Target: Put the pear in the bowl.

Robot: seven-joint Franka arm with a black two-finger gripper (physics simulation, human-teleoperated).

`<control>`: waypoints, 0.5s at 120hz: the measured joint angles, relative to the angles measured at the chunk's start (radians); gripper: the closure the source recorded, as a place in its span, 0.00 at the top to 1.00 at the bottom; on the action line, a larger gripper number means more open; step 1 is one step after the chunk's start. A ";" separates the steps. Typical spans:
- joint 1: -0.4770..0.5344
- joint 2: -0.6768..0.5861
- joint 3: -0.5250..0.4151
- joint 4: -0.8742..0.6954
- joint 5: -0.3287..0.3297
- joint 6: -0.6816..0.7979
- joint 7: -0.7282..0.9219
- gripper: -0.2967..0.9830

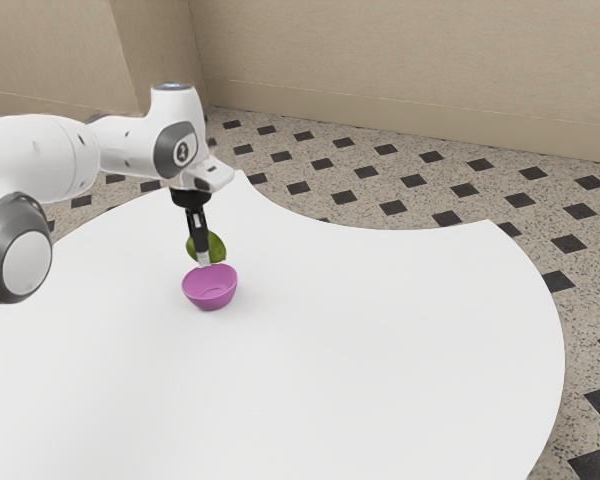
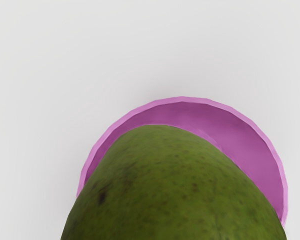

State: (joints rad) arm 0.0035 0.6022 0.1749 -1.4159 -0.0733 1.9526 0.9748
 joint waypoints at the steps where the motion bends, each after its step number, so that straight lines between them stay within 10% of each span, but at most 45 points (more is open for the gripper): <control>1: 0.001 0.003 0.000 0.001 -0.001 0.000 0.001 0.29; 31: 0.002 0.011 0.002 -0.024 -0.022 0.004 0.021 0.30; 60: 0.001 0.009 0.002 -0.026 -0.045 -0.014 0.042 0.64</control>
State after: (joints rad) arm 0.0046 0.6114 0.1773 -1.4423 -0.1187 1.9383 1.0167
